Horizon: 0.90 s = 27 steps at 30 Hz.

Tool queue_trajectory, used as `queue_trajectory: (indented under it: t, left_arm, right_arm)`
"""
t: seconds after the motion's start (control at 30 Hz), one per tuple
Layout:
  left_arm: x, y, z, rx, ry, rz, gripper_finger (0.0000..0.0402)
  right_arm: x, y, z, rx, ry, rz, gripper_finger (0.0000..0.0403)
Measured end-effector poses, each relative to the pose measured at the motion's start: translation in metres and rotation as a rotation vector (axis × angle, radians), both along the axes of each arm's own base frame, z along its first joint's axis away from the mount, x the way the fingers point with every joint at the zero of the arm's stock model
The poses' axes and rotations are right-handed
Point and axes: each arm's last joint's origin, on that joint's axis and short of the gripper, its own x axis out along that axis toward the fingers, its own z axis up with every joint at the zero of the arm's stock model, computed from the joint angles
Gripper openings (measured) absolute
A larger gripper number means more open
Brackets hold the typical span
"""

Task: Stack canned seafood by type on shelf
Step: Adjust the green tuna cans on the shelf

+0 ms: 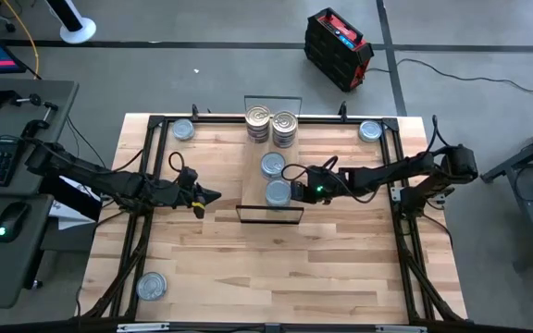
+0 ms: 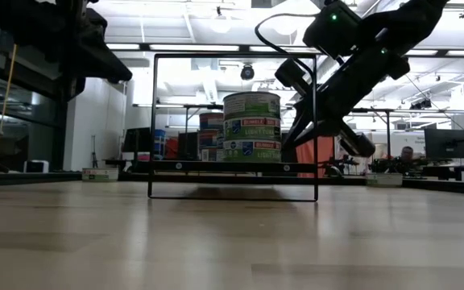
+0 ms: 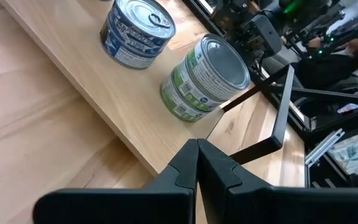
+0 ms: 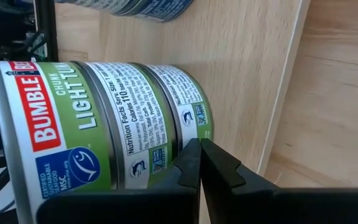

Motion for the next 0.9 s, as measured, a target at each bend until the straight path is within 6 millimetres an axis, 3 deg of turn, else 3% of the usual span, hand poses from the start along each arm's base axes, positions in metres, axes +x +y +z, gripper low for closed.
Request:
queue_trajectory:
  t: [0.37,0.7,0.9]
  left_arm:
    - [0.0,0.0,0.0,0.003,0.004,0.001,0.0]
    - [-0.008,0.004,-0.012,0.112,0.153,0.056,0.0]
    - [0.005,0.002,-0.028,0.145,0.232,0.086,0.0]
  right_arm:
    - [0.001,0.009,0.0,0.009,-0.006,-0.016,0.0]
    - [0.002,0.008,0.002,0.002,-0.03,-0.026,0.0]
    - [0.004,0.008,0.004,-0.006,-0.064,-0.038,0.0]
